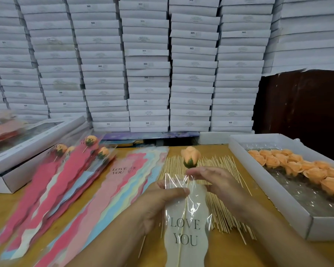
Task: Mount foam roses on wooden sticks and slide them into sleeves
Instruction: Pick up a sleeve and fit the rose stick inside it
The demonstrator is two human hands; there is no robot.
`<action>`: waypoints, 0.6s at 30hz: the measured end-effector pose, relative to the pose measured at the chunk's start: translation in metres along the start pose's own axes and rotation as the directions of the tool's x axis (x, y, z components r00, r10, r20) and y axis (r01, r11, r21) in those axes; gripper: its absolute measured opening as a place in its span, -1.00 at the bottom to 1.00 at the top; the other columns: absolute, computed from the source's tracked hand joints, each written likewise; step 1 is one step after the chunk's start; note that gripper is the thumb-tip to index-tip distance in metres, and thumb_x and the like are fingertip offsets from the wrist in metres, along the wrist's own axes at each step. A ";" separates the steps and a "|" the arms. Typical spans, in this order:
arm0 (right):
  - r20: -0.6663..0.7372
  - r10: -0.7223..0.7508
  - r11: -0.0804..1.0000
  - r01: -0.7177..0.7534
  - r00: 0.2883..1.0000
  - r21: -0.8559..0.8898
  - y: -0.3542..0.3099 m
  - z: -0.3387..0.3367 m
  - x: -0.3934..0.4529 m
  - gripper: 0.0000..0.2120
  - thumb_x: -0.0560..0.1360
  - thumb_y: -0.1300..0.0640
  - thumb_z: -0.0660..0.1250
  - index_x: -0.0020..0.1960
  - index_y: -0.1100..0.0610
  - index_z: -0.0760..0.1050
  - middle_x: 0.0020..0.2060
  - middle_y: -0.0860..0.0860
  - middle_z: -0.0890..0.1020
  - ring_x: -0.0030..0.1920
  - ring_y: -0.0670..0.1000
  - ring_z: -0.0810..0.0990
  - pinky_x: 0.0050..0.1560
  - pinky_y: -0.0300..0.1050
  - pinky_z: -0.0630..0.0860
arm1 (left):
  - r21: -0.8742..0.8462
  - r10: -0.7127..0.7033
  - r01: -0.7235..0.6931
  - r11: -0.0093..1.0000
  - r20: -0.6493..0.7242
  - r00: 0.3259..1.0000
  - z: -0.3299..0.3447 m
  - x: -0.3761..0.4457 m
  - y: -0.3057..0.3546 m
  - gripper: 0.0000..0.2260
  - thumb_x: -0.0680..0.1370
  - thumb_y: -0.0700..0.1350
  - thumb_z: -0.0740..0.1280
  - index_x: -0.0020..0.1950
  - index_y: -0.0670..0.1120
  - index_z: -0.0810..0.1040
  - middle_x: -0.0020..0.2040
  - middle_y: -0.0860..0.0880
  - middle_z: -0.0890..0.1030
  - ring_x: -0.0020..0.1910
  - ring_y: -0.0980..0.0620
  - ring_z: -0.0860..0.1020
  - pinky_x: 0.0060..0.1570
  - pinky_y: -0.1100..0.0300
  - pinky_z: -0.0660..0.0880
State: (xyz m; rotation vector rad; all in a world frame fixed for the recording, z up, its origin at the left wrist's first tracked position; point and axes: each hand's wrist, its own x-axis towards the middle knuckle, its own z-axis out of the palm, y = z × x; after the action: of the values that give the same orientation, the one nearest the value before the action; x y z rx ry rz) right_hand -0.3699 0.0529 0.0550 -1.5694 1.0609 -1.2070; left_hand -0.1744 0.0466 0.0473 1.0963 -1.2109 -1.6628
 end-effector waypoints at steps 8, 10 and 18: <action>-0.292 -0.019 0.998 0.002 0.956 -0.056 -0.004 -0.016 0.010 -0.88 0.54 0.05 0.38 0.08 -0.03 0.53 0.07 -0.04 0.66 0.09 -0.02 0.65 0.01 -0.07 0.58 | 0.043 -0.009 0.009 0.999 0.009 1.000 -0.002 -0.001 -0.004 -0.44 0.30 -0.22 0.62 0.23 -0.35 0.56 0.07 -0.32 0.68 -0.04 -0.22 0.66 0.10 -0.06 0.60; -0.263 -0.055 0.998 0.045 0.963 -0.043 -0.009 -0.019 0.013 -0.70 0.51 -0.02 0.40 0.23 -0.15 0.47 0.19 -0.16 0.58 0.14 -0.12 0.61 0.00 -0.11 0.58 | 0.051 -0.010 0.009 0.999 0.014 1.000 -0.002 -0.002 -0.005 -0.33 0.24 -0.17 0.64 0.28 -0.33 0.52 0.09 -0.31 0.68 0.02 -0.24 0.65 0.21 -0.13 0.56; -0.129 -0.124 0.988 0.111 0.984 -0.104 -0.012 -0.011 0.010 -0.80 0.55 0.13 0.39 0.13 -0.09 0.61 -0.03 -0.17 0.71 -0.03 -0.12 0.69 -0.14 -0.26 0.59 | 0.057 -0.038 0.035 0.998 0.051 0.998 0.000 -0.001 -0.006 -0.41 0.26 -0.19 0.63 0.24 -0.27 0.55 0.08 -0.30 0.68 0.05 -0.27 0.67 0.17 -0.17 0.59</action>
State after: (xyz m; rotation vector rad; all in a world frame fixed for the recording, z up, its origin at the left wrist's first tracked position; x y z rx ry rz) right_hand -0.3775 0.0448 0.0712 -1.6627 1.1408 -1.3758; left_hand -0.1743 0.0491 0.0414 1.1213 -1.2847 -1.7034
